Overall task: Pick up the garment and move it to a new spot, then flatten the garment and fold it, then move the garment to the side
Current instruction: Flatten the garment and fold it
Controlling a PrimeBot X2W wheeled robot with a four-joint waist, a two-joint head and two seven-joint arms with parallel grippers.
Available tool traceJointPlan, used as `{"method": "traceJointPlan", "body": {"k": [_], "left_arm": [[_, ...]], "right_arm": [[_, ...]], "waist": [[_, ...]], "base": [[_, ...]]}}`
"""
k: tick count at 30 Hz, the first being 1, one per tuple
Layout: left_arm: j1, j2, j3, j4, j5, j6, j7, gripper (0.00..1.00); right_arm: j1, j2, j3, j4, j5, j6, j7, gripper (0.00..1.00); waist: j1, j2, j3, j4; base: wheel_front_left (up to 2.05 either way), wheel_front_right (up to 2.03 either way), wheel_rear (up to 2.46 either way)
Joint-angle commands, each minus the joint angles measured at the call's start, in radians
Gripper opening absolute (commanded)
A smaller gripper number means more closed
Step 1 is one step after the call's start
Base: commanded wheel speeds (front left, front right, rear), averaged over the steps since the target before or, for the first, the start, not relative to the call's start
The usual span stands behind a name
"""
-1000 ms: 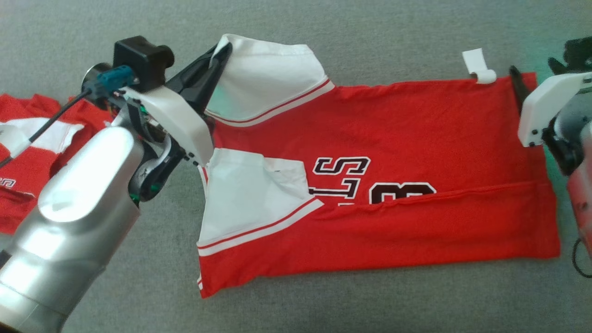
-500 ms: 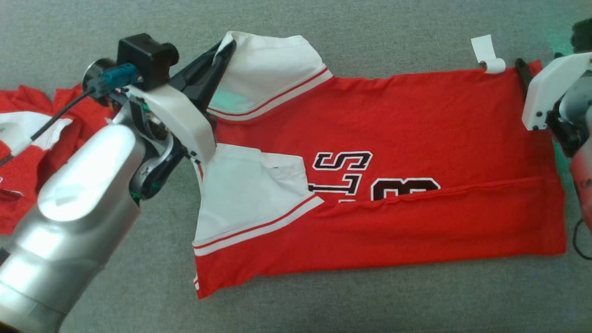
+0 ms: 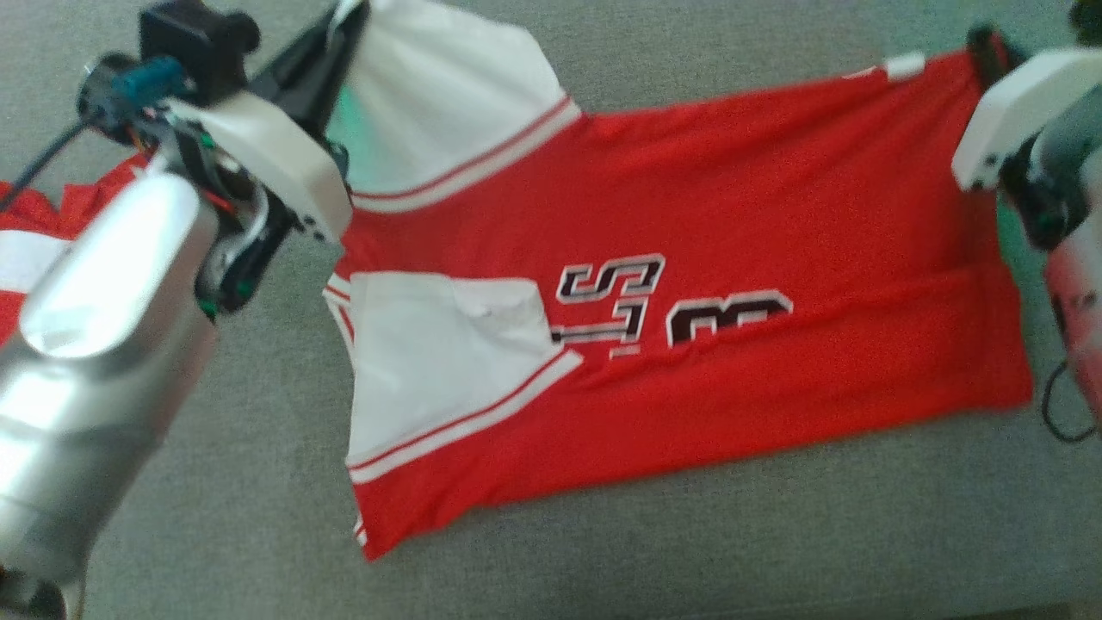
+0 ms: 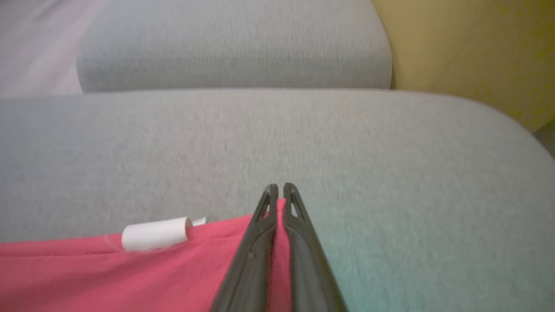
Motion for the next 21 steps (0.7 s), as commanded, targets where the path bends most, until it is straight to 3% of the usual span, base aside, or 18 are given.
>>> {"method": "traceJointPlan", "body": {"k": [1,12,21], "left_arm": [[-0.079,0.036,0.057,-0.008,0.017,0.004,-0.017,0.00],[-0.193,-0.013,0.061,0.155,0.054,-0.021,-0.145,0.00],[-0.092,0.001,-0.002,0.151,0.031,-0.052,-0.148,0.00]], "right_arm": [[-0.046,-0.012,0.010,-0.037,0.012,0.007,-0.031,0.00],[-0.099,-0.001,0.033,-0.024,0.074,0.007,-0.176,0.00],[-0.005,-0.051,0.126,-0.040,0.190,0.007,-0.146,0.00]], "waist": [[0.0000,0.0000,0.005,-0.006],[0.0000,0.0000,0.001,-0.023],[0.0000,0.0000,-0.069,0.000]], "base": [[0.00,0.00,0.00],[0.00,0.00,0.00],[0.00,0.00,0.00]]}}
